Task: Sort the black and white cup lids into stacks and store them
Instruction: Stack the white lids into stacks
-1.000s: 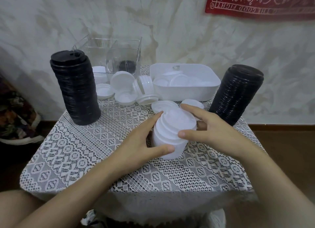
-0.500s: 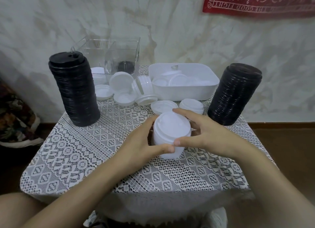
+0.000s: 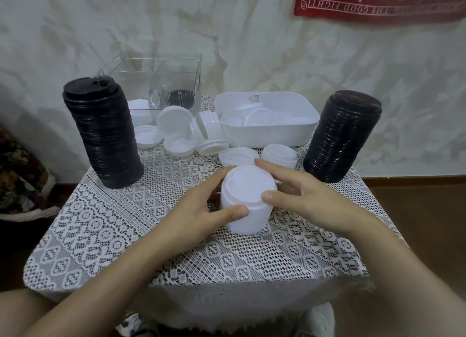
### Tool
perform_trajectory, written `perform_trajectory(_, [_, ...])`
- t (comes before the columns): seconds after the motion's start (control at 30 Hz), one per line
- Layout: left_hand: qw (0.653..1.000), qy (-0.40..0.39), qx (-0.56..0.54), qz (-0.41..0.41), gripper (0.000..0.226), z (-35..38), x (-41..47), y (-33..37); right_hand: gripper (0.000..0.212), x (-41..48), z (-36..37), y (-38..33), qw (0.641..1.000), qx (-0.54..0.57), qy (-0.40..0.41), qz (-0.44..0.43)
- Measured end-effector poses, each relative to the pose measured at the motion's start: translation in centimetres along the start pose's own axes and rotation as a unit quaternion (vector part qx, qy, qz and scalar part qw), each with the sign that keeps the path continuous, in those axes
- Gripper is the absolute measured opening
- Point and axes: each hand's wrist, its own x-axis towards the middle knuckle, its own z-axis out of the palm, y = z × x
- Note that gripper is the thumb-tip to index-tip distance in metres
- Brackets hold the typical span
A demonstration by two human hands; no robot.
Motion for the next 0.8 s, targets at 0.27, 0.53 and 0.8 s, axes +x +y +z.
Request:
perform_trajectory(0.27, [1.000,-0.001,0.002,-0.008,0.087,-0.2,0.0,-0.4,0.065,0.4,0.5,0.5,1.000,-0.015,0.014,-0.020])
perform_trajectory(0.53, [0.999,-0.007,0.043,0.001,0.076,-0.3,0.0,-0.2,0.053,0.6,1.0,1.2,0.999,-0.004,0.005,-0.036])
perform_trajectory(0.8, [0.999,-0.018,0.043,-0.011,0.077,-0.4,0.1,0.2,0.064,0.2,1.5,2.1,0.999,0.008,0.011,-0.029])
